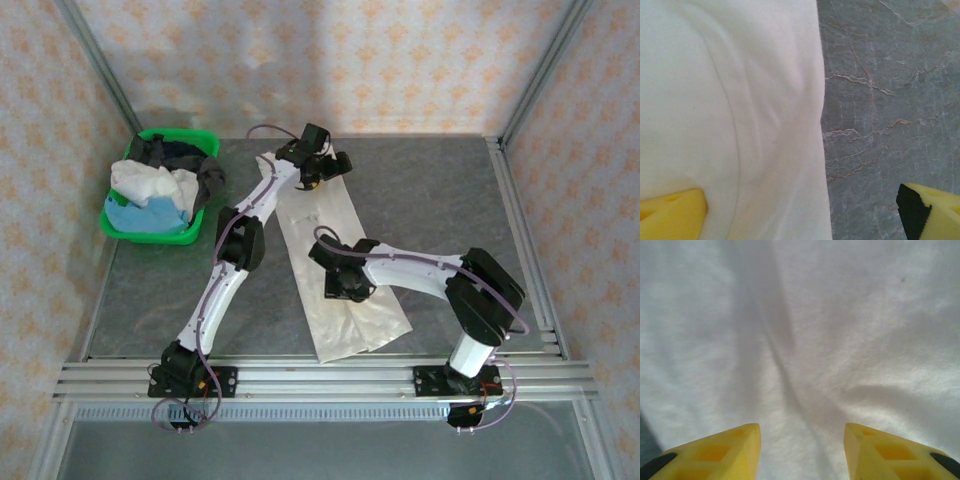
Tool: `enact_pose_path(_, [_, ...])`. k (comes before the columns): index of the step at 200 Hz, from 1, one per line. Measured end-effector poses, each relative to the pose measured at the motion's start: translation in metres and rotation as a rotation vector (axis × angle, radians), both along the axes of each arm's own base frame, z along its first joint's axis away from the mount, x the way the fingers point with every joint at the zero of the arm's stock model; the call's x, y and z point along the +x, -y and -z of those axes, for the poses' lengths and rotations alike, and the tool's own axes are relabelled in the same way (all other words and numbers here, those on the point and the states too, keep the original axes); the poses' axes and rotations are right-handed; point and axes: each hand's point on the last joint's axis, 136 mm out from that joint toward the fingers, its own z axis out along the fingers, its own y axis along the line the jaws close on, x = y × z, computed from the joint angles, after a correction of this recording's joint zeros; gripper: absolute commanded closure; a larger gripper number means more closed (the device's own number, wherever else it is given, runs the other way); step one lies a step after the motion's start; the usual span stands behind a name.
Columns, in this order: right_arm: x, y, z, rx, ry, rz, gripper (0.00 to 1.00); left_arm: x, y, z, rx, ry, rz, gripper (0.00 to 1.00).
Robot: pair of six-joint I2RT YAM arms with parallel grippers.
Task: Fold and stack the t-shirts
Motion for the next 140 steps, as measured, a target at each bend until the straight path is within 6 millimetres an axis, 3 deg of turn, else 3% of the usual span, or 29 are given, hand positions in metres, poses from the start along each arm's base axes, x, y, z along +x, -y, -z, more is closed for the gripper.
enact_pose_path(25, [0.005,0.017,-0.028,-0.011,0.071,0.011,0.49,-0.003,-0.001,-0.005,0.007,-0.003,0.009,0.00])
enact_pose_path(45, [0.013,0.046,-0.041,-0.058,0.124,0.048,0.49,-0.011,-0.004,-0.020,0.026,-0.010,0.028,0.00])
enact_pose_path(66, [0.009,0.089,-0.026,-0.137,0.112,0.097,0.49,-0.029,-0.013,-0.055,0.066,-0.007,0.048,0.00])
enact_pose_path(80, [-0.002,0.113,-0.008,-0.194,0.070,0.111,0.49,-0.051,-0.025,-0.085,0.115,0.000,0.051,0.00])
enact_pose_path(107, [-0.017,0.128,0.010,-0.241,0.018,0.103,0.51,-0.102,-0.037,-0.125,0.152,0.028,0.053,0.02])
enact_pose_path(123, [-0.017,0.126,0.013,-0.230,0.015,0.106,0.53,-0.111,-0.033,-0.125,0.157,0.027,0.058,0.04])
enact_pose_path(140, [-0.018,0.124,0.019,-0.213,0.013,0.120,0.53,-0.103,-0.024,-0.097,0.174,-0.007,0.063,0.05])
